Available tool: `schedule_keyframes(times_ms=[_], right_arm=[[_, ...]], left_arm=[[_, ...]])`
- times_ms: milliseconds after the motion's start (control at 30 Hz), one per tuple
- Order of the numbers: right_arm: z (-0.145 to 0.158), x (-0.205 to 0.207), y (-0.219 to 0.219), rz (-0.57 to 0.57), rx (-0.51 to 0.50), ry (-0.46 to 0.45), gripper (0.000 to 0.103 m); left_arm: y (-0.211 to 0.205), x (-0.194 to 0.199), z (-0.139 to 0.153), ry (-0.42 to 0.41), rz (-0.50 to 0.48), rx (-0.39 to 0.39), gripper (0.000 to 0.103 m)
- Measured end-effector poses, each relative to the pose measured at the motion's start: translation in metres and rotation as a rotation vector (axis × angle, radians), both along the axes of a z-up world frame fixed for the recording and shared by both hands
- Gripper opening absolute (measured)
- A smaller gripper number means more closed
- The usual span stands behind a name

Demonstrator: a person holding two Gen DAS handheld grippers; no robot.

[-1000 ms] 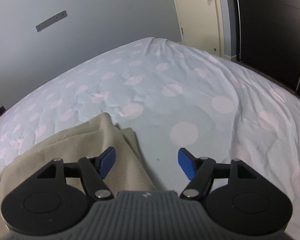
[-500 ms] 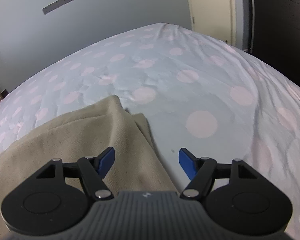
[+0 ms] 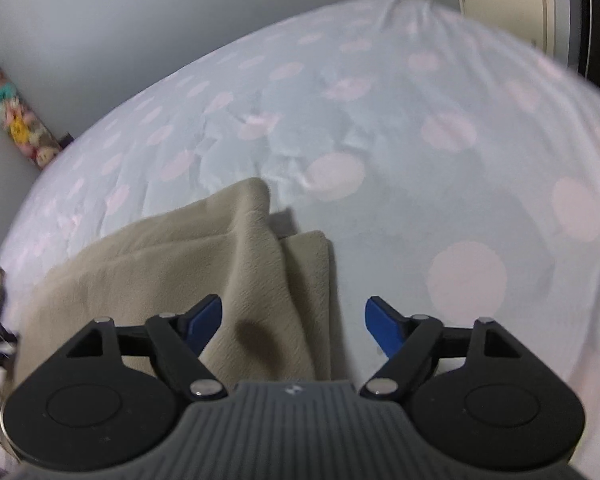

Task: Fold clothes
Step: 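Grasp the hoodie edge with both grippers and lift it, then lift the hoodie with both grippers and fold it over onto itself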

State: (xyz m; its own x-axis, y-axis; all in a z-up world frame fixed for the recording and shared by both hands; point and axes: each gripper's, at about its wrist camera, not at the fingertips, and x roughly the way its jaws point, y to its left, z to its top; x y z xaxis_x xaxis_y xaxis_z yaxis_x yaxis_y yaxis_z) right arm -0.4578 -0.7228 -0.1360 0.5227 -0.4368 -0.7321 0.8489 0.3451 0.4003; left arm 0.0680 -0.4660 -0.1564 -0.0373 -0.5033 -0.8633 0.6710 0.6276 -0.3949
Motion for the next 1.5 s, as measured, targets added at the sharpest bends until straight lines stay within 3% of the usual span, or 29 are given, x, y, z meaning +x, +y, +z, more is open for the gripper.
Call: schedule_keyframes(times_ms=[233,433,500,567,667,700,733,833,1133,1333,1500], right_arm=[[-0.044,-0.012,-0.058,0.009,0.183,-0.209,0.081],[-0.082,-0.001,-0.077,0.055,0.272,-0.261,0.083],[-0.087,0.002,-0.078,0.065,0.285,-0.29,0.079],[-0.089,0.008,-0.075,0.081,0.299,-0.302,0.054],[-0.093,0.021,-0.068,0.08,0.295,-0.279,0.039],[-0.091,0.025,-0.065,0.079,0.281,-0.266,0.035],[-0.086,0.027,-0.063,0.073,0.266,-0.254,0.03],[-0.064,0.034,-0.053,0.049,0.197,-0.204,0.024],[0.021,0.03,-0.016,0.006,0.012,-0.22,0.021],[0.08,-0.01,0.006,-0.053,-0.116,-0.249,0.02],[0.141,-0.084,0.016,-0.163,-0.242,-0.212,0.02]], left_arm=[[-0.011,-0.009,0.001,-0.038,-0.009,0.067,0.05],[-0.012,-0.014,0.004,-0.063,-0.011,0.06,0.05],[-0.012,-0.016,0.005,-0.071,-0.012,0.058,0.05],[-0.012,-0.018,0.006,-0.079,-0.013,0.055,0.05],[-0.012,-0.02,0.008,-0.091,-0.014,0.052,0.042],[-0.012,-0.021,0.008,-0.095,-0.015,0.05,0.035],[-0.012,-0.022,0.009,-0.099,-0.015,0.049,0.029],[-0.007,-0.026,0.019,-0.126,-0.014,0.029,0.023],[0.0,-0.042,0.079,-0.158,-0.043,-0.142,0.019],[-0.028,-0.093,0.131,-0.159,-0.182,-0.315,0.018],[-0.072,-0.149,0.157,-0.085,-0.295,-0.434,0.018]])
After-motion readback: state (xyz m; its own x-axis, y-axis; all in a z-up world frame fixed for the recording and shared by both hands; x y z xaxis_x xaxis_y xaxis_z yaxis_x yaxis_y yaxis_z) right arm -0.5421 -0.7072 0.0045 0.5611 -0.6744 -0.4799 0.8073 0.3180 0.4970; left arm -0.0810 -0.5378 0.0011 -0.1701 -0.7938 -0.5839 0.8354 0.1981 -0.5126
